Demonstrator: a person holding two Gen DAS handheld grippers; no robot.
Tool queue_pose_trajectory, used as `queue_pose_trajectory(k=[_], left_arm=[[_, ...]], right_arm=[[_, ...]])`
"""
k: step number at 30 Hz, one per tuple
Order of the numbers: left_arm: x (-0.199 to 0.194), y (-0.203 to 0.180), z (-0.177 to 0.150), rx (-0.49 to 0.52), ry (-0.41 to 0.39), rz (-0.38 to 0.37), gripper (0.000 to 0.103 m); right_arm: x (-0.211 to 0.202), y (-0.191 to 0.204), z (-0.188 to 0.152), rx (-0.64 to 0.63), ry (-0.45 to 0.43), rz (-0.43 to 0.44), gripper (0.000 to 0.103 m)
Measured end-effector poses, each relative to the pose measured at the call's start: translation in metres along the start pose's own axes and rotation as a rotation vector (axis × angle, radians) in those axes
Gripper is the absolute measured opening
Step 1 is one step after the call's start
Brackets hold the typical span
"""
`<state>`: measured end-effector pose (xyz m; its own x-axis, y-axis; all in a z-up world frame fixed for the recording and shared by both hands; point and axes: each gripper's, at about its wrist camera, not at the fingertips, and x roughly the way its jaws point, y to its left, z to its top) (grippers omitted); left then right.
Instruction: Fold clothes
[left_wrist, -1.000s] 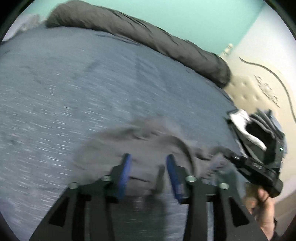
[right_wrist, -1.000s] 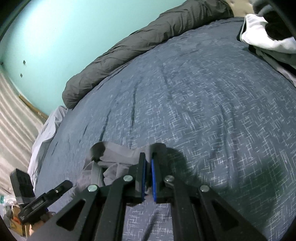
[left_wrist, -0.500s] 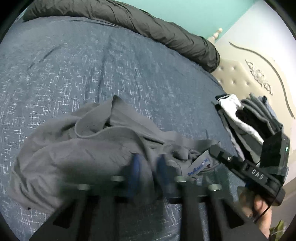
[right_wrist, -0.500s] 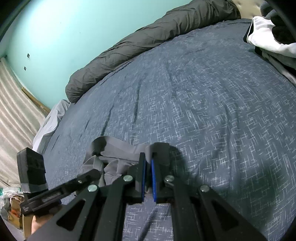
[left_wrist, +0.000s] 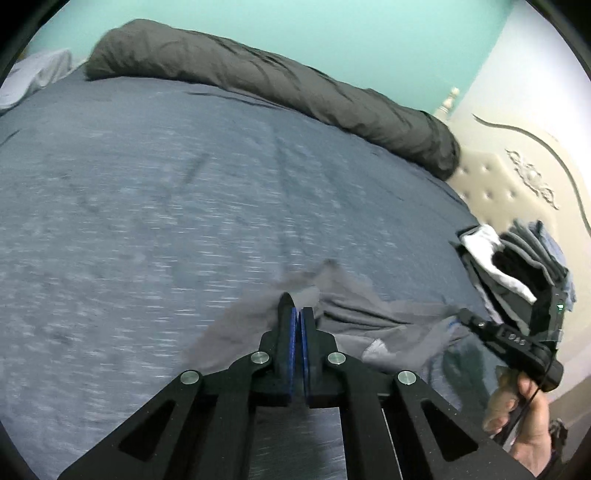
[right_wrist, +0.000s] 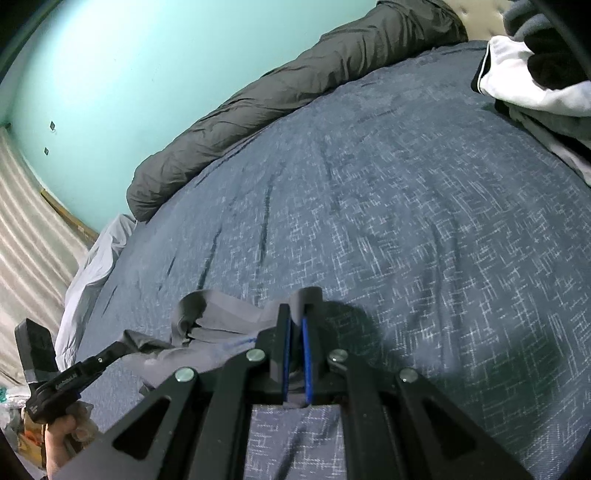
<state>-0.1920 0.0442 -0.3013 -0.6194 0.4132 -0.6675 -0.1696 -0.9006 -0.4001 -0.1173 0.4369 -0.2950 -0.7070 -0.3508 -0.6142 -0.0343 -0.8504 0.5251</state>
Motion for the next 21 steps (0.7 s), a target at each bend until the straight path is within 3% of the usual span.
queue_pose_trajectory(k=[10,15,17,19,21], left_arm=[[-0.015,0.027,-0.003,-0.026,0.018,0.027,0.003],[0.000,0.034,-0.008,-0.046,0.105,-0.006,0.006],[0.006,0.041,-0.009,-0.079,0.126,0.002,0.020],[0.006,0.047,-0.007,-0.121,0.120,-0.002,0.045],[0.003,0.051,-0.003,-0.145,0.099,-0.003,0.046]], right_arm=[[0.010,0.021,-0.005,-0.035,0.001,0.007,0.005],[0.012,0.021,-0.007,-0.047,0.005,-0.018,0.005],[0.014,0.018,-0.009,-0.042,0.018,-0.025,0.005],[0.015,0.015,-0.010,-0.040,0.024,-0.029,0.005],[0.013,0.013,-0.010,-0.040,0.023,-0.029,0.005]])
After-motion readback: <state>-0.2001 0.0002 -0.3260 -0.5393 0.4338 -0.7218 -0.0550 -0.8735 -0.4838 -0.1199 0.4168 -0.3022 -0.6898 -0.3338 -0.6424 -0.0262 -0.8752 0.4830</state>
